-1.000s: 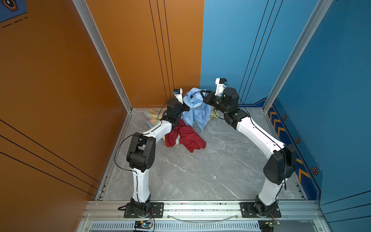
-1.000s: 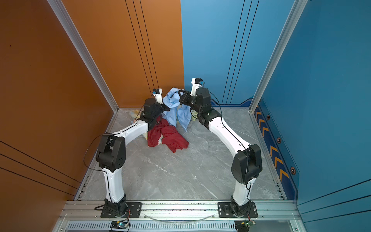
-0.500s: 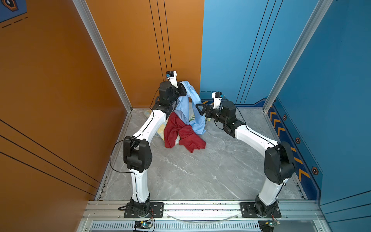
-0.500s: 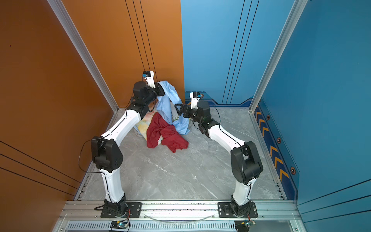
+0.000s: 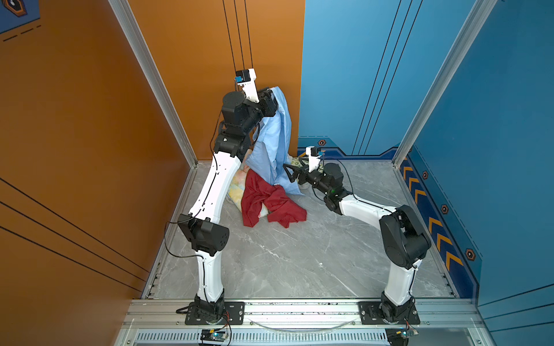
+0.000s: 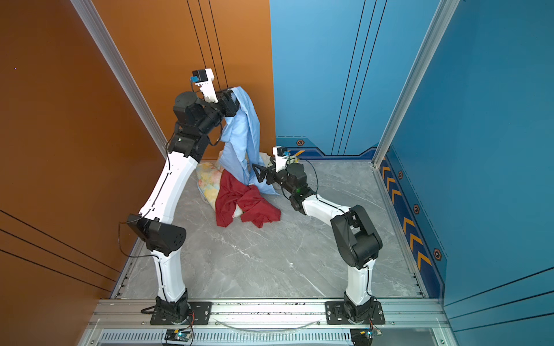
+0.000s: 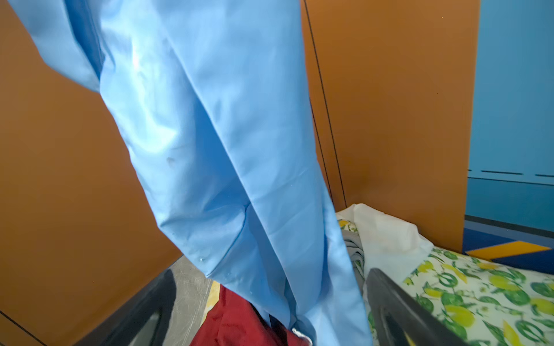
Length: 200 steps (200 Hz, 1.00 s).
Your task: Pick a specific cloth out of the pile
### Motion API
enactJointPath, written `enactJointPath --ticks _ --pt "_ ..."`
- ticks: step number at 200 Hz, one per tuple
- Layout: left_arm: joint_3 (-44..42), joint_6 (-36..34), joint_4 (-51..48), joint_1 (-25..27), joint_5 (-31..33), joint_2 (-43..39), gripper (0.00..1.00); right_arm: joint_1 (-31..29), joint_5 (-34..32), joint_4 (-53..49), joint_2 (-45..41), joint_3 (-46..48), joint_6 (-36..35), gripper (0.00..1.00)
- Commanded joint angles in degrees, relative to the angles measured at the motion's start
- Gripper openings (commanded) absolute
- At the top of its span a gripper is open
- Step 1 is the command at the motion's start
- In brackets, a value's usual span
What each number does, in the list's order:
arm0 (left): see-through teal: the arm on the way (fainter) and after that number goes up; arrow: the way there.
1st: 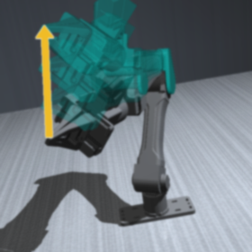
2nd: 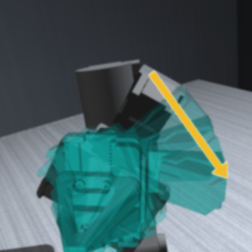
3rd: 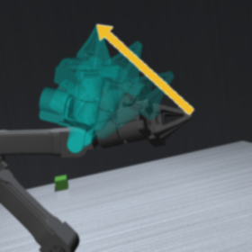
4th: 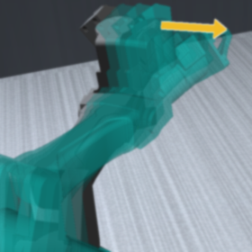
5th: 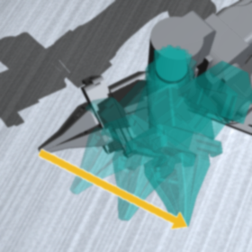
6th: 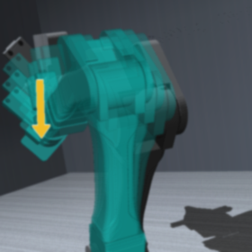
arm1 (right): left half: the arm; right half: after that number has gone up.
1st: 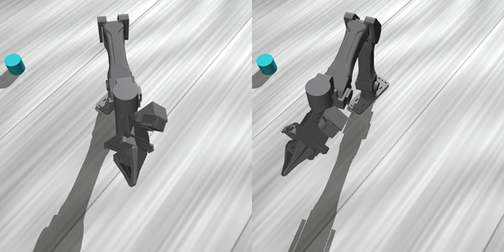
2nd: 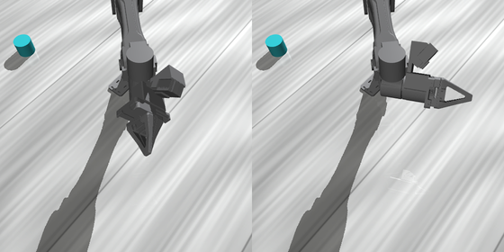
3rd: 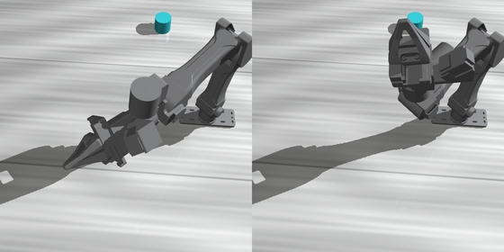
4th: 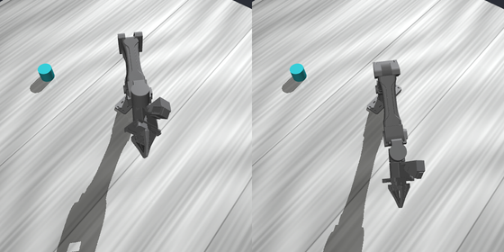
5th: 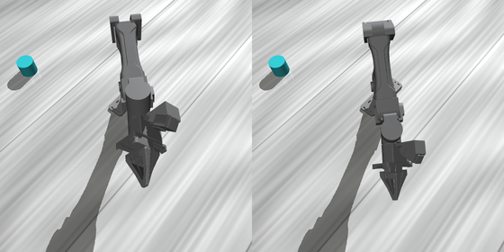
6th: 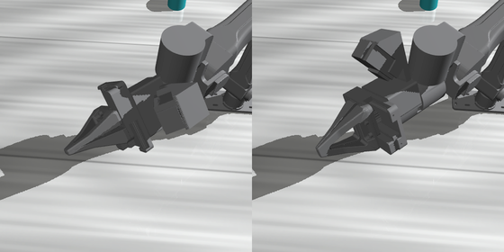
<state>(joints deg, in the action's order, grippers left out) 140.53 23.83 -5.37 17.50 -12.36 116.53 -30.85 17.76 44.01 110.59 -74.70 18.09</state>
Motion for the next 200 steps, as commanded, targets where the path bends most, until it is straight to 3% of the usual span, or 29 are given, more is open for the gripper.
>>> enactJointPath --ticks 1,55,86,92,100,112,121,123,148,200 --pt "3.82 -0.33 -2.94 0.96 -1.56 1.76 0.0 -2.95 -1.36 5.26 5.07 -4.17 -5.13 1.0" --pt "0.03 -0.37 -3.69 2.51 -1.65 -1.43 0.0 -6.15 -6.21 6.14 19.73 -17.8 -7.38 0.99" --pt "-5.26 0.49 -3.73 2.89 -2.06 -4.88 0.0 -6.63 -14.92 5.98 27.36 -27.6 -8.19 0.97" --pt "-6.58 0.48 -3.73 2.96 -1.97 -5.82 0.0 -6.67 -16.87 5.1 28.29 -30.18 -8.16 0.92" --pt "-8.26 0.36 -3.88 2.87 -1.91 -6.82 0.0 -6.62 -18.45 3.41 29.52 -33.05 -8.22 0.76" --pt "-9.92 -0.01 -4.91 2.75 -0.92 -8.7 0.0 -6.5 -19.53 0.67 31.21 -37.04 -8.02 0.42" --pt "-11.59 0.06 -7.25 2.22 -0.75 -10.06 0.0 -6.33 -20.24 0.25 31.79 -38.5 -7.38 0.05" --pt "-12.06 0.13 -7.24 2.13 -0.67 -10.46 0.0 -6.31 -20.42 0.41 31.86 -38.57 -7.17 0.0" --pt "-22.6 1.51 -5.9 -0.56 -0.43 -16.99 0.0 -6.21 -21.53 0.08 29.95 -38.04 -6.31 0.0" --pt "-50.94 8.18 7.4 -9.23 -1.5 -29.34 0.0 -5.72 -19.79 -0.25 24.6 -34.43 -4.27 0.0"
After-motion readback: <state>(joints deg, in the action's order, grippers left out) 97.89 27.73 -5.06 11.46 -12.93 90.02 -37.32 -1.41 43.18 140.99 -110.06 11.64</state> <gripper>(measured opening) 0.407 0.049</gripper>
